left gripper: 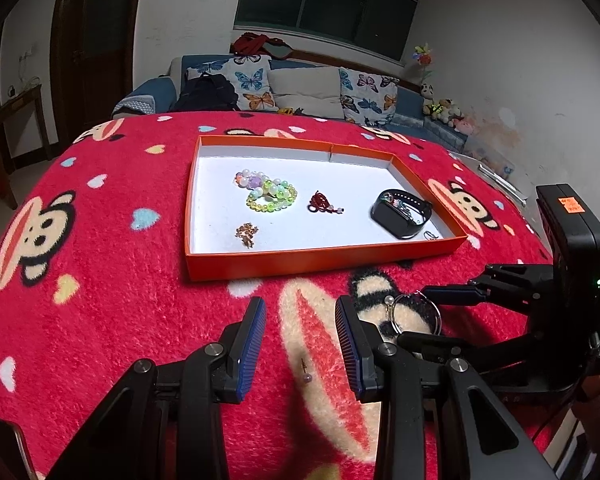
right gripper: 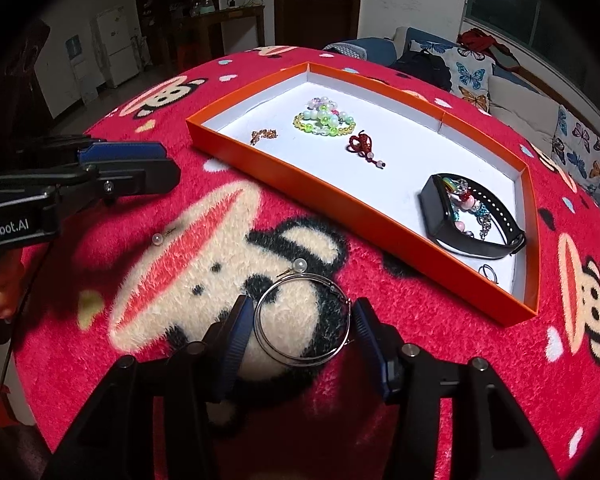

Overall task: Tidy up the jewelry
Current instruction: 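Close the left tool on the pearl stud while the right tool lifts the hoop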

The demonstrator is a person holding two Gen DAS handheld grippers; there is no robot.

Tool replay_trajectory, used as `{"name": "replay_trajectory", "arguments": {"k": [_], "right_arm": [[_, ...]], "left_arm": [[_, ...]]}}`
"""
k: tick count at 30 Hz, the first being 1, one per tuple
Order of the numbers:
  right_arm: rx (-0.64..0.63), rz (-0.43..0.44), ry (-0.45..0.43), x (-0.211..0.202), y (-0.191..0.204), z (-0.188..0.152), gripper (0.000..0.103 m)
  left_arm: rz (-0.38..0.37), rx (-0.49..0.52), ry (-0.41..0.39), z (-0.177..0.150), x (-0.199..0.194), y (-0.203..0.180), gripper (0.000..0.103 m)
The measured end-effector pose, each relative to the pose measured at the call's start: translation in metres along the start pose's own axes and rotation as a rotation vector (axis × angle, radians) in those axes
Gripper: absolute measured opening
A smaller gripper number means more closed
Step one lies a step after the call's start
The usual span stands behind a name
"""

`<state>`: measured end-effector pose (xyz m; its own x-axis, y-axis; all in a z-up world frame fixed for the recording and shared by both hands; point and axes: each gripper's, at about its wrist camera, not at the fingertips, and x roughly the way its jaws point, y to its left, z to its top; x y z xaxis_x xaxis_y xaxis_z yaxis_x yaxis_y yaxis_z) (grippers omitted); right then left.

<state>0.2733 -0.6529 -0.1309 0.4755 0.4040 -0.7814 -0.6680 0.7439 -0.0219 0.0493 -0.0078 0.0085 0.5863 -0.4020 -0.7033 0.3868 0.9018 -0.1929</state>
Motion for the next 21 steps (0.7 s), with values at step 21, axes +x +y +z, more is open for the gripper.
{"name": "replay_trajectory", "arguments": {"k": [21], "right_arm": [[0.107,0.002,-0.057,-0.027,-0.022,-0.016,0.055]], "left_arm": [[-0.118,0.079,0.047,0.003,0.023,-0.035,0.038]]}}
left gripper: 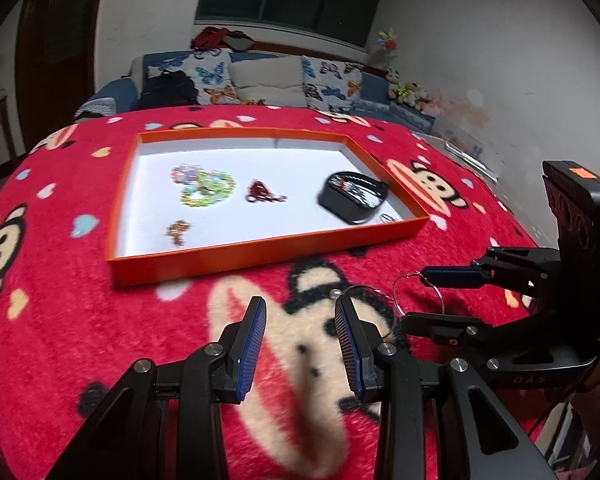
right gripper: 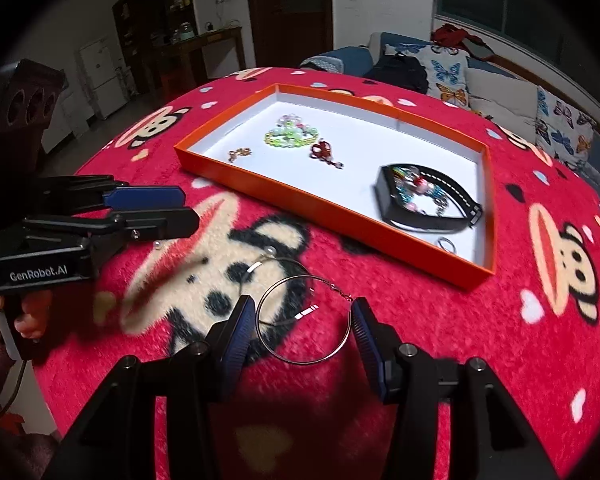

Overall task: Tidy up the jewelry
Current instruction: 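Close the left tool on the pearl stud while the right tool lifts the hoop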

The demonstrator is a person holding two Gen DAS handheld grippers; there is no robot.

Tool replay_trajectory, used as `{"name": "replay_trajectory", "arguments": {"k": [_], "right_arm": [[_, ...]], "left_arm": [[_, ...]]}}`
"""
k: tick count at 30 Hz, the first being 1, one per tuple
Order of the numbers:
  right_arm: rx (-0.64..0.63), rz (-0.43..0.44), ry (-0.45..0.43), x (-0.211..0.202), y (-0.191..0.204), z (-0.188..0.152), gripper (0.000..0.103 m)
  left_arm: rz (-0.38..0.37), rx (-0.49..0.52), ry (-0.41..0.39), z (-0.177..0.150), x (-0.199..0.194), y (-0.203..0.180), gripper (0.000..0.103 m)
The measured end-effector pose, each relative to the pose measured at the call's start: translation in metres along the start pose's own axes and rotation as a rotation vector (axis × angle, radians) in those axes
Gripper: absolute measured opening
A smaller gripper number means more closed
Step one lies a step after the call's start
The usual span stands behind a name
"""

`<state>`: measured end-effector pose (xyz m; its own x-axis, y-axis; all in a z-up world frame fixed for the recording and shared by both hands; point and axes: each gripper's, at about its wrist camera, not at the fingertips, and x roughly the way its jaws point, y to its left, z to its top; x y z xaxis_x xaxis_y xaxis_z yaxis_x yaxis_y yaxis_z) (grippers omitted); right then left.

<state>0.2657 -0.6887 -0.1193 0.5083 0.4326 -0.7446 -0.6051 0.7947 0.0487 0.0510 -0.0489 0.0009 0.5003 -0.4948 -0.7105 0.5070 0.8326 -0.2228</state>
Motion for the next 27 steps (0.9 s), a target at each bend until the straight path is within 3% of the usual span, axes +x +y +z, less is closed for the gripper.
{"name": "replay_trajectory", "arguments": {"k": [5,10,19,27], "right_arm": [[0.03,0.001,-0.005,-0.001,-0.008,-0.005,0.055],[0.044,0.008,-0.012,-0.002,-0.012,-0.009,0.055],[0.074,0.019,-0.021,-0.001,-0.023,-0.013,0.055],[0.085,0.022,-0.025,-0.002,-0.026,-0.016,0.055]], "left_arm": [[-0.007,0.032,0.029,0.005,0.021,-0.013,0.036],[-0.004,0.053,0.054,0.008,0.041,-0.02,0.024],[0.021,0.054,0.07,0.011,0.057,-0.015,0.013],[0.031,0.078,0.073,0.01,0.057,-0.013,0.013]]}}
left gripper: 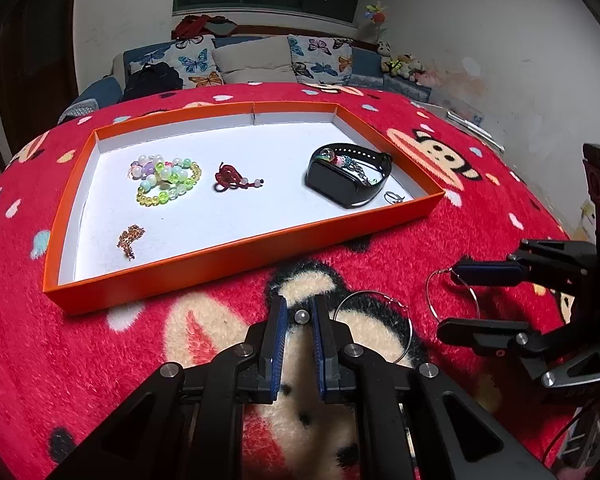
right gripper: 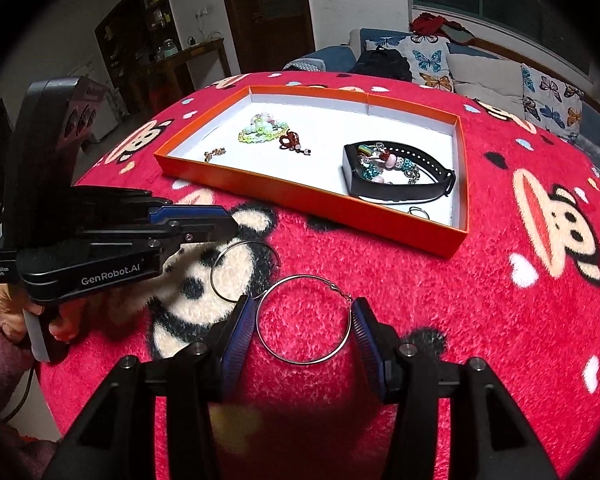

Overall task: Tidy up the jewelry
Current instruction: 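Close the left tool on the pearl stud while the right tool lifts the hoop, then carry both over the tray and open the left tool while the right tool releases the hoop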

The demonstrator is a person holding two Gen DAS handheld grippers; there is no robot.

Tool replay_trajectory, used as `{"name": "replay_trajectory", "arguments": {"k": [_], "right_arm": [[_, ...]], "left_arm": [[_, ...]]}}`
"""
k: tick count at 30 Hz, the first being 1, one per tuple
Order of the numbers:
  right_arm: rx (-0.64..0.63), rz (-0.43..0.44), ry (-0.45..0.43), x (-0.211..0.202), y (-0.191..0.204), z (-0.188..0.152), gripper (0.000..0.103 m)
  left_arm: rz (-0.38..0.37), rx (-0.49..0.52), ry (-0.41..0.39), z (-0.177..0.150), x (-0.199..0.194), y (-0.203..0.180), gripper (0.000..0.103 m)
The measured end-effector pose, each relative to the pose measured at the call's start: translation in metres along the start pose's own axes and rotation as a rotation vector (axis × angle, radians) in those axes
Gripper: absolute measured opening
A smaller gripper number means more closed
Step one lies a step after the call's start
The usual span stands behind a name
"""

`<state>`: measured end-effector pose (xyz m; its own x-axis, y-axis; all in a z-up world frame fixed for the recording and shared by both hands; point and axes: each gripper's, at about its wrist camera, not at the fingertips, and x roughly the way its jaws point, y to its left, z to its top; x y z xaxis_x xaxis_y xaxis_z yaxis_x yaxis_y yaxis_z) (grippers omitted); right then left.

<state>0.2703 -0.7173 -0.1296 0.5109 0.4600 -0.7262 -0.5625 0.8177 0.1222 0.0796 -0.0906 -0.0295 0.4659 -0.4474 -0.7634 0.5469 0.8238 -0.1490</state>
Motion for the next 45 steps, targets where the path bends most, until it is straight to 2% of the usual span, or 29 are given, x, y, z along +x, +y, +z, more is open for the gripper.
{"name": "replay_trajectory", "arguments": {"k": [8,18,23,28,32,39,45], "right_arm": [[0.011,0.004,-0.001,0.001,-0.004,-0.001,0.055],[0.019,0.016,0.003,0.003,-0.008,-0.001,0.055],[0.017,0.018,-0.008,0.0,-0.007,0.005,0.055],[0.033,0.047,-0.059,-0.007,-0.01,0.029,0.055],[0.035,0.07,-0.101,-0.007,-0.014,0.053,0.055],[0.089,0.083,-0.127,0.007,-0.035,0.09,0.055],[0.113,0.055,-0.095,0.034,-0.051,0.118,0.055]], "left_arm": [[-0.006,0.036,0.008,-0.002,0.001,-0.006,0.013],[0.0,0.024,0.003,0.0,-0.001,-0.003,0.009],[-0.018,-0.008,-0.038,0.01,-0.02,0.004,0.008],[0.002,-0.015,-0.121,0.035,-0.047,0.017,0.008],[0.036,-0.023,-0.149,0.056,-0.054,0.034,0.008],[0.037,-0.054,-0.109,0.076,-0.035,0.061,0.008],[0.037,-0.053,-0.048,0.074,-0.006,0.065,0.009]]}}
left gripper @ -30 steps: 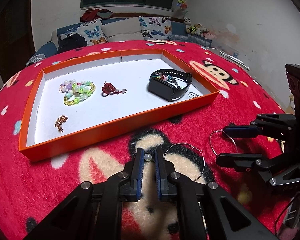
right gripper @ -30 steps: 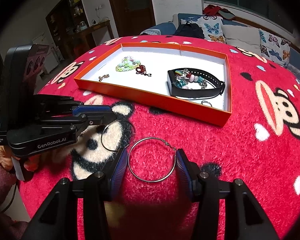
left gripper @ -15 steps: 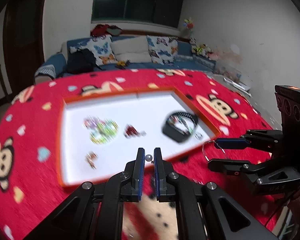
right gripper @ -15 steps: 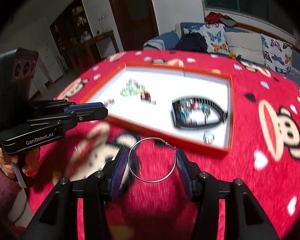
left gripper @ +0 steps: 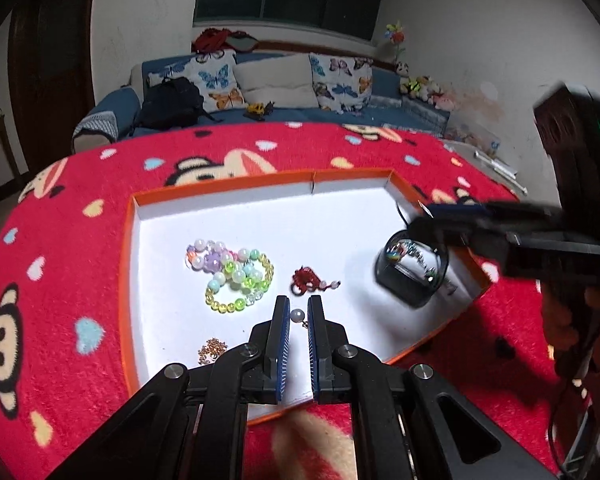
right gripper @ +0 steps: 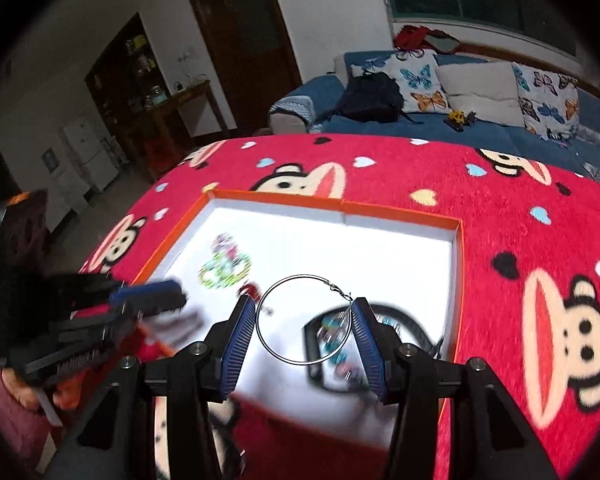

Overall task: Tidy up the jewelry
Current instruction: 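Carry both over the tray and open the left tool while the right tool releases the hoop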

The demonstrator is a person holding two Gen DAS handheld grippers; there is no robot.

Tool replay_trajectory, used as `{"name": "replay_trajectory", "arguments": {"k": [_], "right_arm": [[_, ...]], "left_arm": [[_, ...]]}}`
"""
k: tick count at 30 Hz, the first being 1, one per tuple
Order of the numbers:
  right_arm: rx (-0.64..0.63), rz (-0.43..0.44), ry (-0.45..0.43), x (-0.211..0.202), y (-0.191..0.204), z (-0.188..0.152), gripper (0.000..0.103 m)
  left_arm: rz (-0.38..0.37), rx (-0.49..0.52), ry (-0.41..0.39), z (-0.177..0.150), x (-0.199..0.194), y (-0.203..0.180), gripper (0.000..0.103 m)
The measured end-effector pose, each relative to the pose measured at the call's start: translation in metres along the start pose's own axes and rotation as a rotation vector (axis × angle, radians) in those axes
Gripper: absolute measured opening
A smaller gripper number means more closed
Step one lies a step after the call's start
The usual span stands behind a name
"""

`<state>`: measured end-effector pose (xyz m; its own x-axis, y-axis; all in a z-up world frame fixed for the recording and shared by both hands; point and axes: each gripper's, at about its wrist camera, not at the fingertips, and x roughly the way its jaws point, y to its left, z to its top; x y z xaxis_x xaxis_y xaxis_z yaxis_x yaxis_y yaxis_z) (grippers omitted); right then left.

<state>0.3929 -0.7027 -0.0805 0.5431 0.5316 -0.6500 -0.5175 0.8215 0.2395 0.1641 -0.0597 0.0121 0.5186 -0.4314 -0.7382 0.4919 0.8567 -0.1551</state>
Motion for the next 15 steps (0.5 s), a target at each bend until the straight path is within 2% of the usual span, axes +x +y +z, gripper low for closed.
{"name": "replay_trajectory", "arguments": {"k": [15], "right_arm": [[-0.033,-0.032,0.099,0.066,-0.003,0.028,0.055]], "left_arm": [[0.0,-0.021,0.072,-0.008,0.032,0.009,0.01]]}}
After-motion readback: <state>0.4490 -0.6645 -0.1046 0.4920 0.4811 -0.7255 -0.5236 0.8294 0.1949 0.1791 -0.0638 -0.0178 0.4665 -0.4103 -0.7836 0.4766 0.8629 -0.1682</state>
